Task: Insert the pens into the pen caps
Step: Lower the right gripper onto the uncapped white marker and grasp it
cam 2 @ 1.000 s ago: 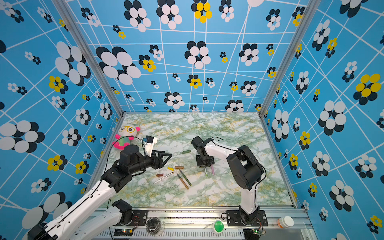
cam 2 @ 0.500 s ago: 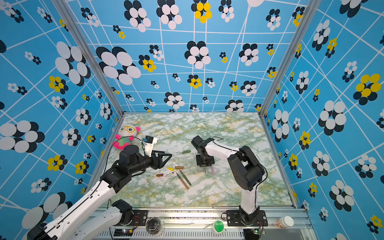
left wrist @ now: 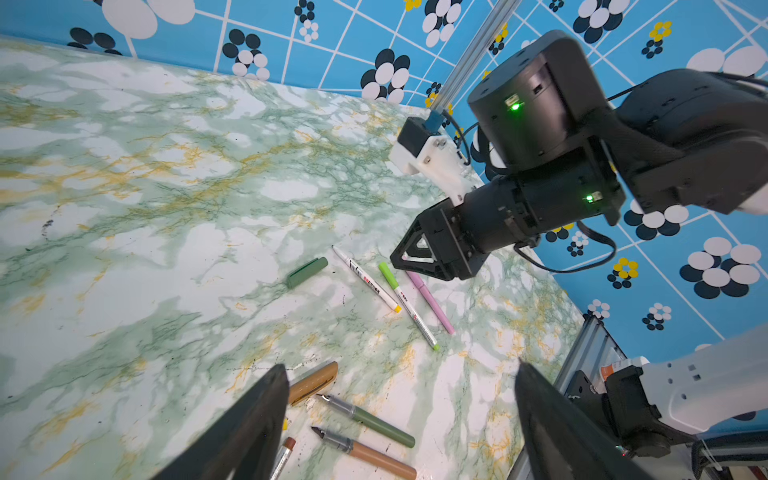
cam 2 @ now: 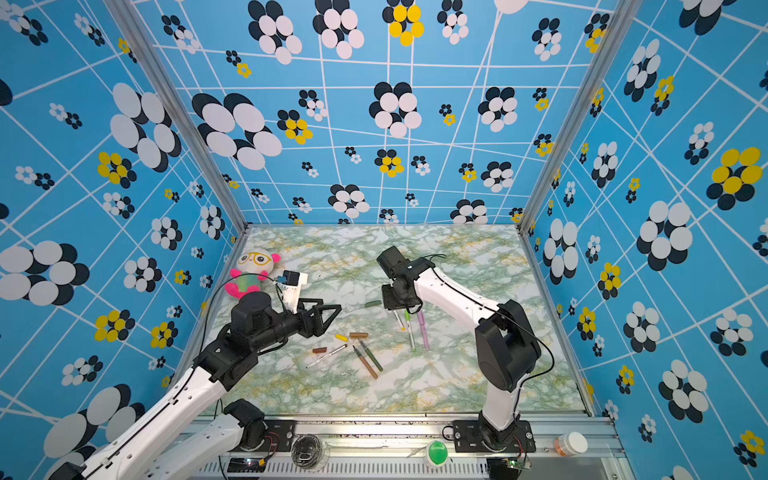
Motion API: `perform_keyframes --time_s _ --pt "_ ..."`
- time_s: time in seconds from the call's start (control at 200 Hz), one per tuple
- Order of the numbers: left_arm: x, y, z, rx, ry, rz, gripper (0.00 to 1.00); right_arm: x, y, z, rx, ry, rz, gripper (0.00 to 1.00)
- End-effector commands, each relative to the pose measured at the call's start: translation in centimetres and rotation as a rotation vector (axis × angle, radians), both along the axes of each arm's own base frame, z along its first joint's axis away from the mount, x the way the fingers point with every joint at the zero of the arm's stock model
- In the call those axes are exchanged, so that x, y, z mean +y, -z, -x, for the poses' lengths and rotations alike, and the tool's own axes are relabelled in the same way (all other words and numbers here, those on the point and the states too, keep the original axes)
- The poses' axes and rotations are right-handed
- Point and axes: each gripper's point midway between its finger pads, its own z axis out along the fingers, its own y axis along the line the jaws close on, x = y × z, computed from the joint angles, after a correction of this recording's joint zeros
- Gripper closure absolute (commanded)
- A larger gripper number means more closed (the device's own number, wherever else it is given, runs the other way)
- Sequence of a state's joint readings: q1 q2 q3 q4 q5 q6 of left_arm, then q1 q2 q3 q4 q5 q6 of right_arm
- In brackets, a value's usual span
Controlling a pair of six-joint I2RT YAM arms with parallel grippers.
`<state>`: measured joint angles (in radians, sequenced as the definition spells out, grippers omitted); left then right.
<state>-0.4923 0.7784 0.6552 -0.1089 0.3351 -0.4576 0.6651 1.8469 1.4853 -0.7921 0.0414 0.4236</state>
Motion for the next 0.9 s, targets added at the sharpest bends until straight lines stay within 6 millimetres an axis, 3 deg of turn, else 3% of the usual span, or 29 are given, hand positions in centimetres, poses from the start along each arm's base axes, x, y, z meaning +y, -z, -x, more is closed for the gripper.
perform_keyframes --time_s 0.0,0.33,0.495,0.53,0.895 --pt "0.5 -0.3 0.0 -0.011 -0.029 0.016 0.1 0.9 1.7 -0.2 0.033 -0.055 0.026 0.63" --pt "1.3 0.2 0.3 -0.011 -0.058 0.023 0.04 1.1 5.1 -1.8 0.047 -0.078 0.106 0.58" --pt "1.3 0.1 0.2 -0.012 -0.058 0.031 0.04 0.9 6.9 -1.7 0.085 -0.081 0.138 0.58" --pt "1.3 0.1 0.2 -0.012 -0.057 0.032 0.04 1.6 6.2 -2.5 0.062 -0.081 0.118 0.58" --pt "1.4 -0.1 0.2 -0.017 -0.058 0.041 0.04 1.0 8.3 -2.0 0.094 -0.081 0.185 0.63"
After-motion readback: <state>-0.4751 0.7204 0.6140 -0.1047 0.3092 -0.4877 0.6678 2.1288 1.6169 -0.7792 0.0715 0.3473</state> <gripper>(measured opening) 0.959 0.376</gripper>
